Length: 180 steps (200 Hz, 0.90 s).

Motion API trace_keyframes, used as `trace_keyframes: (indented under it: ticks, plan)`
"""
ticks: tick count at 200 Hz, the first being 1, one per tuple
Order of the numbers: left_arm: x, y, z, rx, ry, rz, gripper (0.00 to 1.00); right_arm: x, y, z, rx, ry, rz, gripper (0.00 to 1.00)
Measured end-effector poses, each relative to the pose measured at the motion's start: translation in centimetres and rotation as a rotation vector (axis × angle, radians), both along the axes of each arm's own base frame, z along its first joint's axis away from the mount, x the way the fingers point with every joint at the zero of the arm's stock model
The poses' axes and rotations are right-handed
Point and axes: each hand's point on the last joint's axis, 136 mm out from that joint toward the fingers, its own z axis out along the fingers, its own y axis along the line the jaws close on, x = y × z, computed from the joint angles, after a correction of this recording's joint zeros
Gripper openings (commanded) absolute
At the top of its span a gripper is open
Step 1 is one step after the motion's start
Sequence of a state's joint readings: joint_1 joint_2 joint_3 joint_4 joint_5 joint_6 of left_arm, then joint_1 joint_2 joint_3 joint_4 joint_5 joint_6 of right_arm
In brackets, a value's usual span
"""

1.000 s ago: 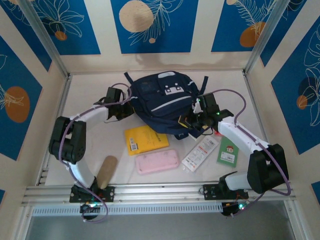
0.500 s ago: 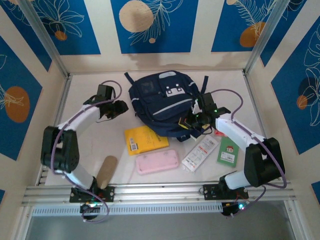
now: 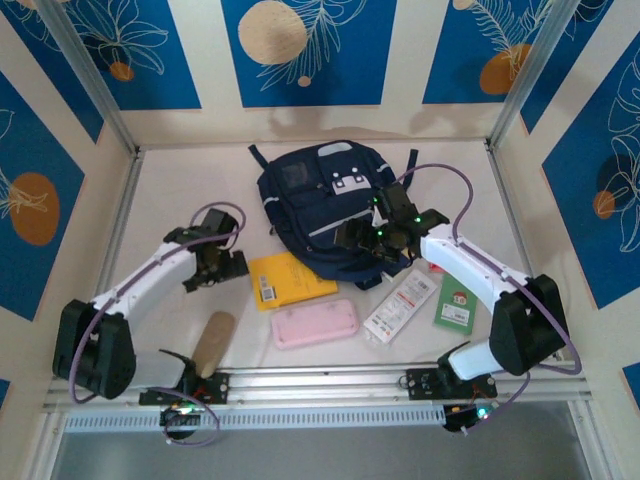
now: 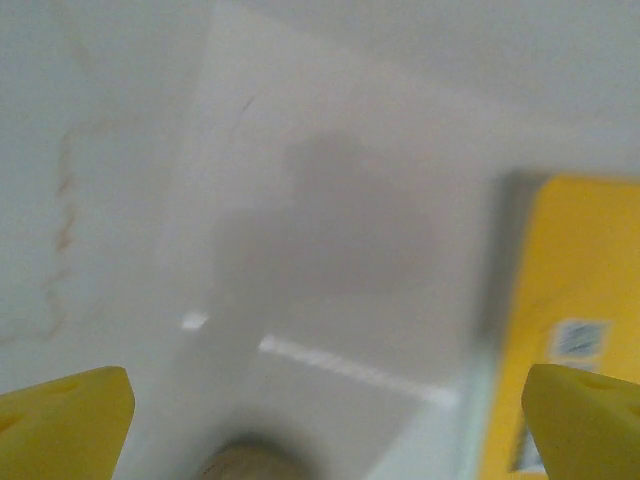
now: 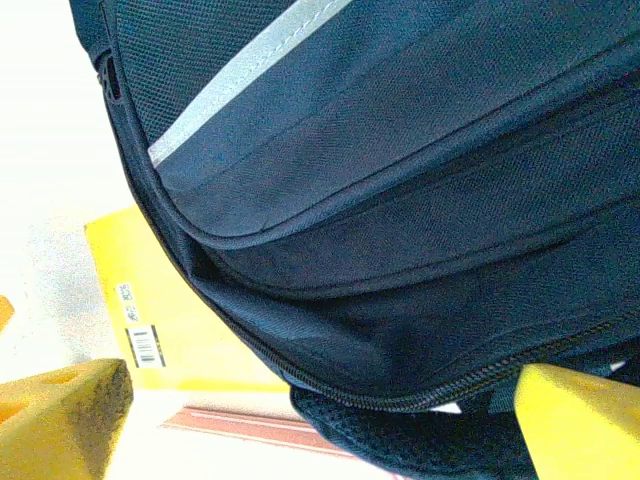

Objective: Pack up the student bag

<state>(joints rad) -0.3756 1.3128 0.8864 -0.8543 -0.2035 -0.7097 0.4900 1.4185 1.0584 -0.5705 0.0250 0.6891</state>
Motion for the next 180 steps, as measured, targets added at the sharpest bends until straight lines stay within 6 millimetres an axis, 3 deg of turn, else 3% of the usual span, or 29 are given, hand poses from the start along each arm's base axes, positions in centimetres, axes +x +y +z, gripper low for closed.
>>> trace_keyframes:
  ticks: [19, 38, 75, 111, 150, 180]
  plan:
    - [-2.8, 1.0, -0.9, 0.034, 0.046, -0.010, 1.00, -0.2, 0.2, 0.6, -0.006, -0.026, 0.014, 0.99]
    - [-4.9, 0.8, -1.1, 0.050, 0.078, -0.053, 1.00, -0.2, 0.1, 1.3, -0.002, -0.048, 0.014, 0.99]
    - [-6.4, -1.2, -1.7, 0.072, 0.115, -0.150, 1.00, -0.2, 0.1, 1.4, 0.000, -0.052, 0.015, 0.99]
    - [-8.8, -0.8, -4.0, 0.218, 0.263, -0.189, 0.99, -0.3, 0.2, 1.9, 0.014, -0.063, 0.017, 0.99]
    - [-9.8, -0.1, -4.8, 0.280, 0.318, -0.167, 1.00, -0.3, 0.5, 2.3, 0.042, -0.069, 0.026, 1.00]
    - [-10.2, -0.2, -5.2, 0.270, 0.338, -0.160, 0.93, -0.4, 0.7, 2.3, 0.058, -0.067, 0.033, 0.97]
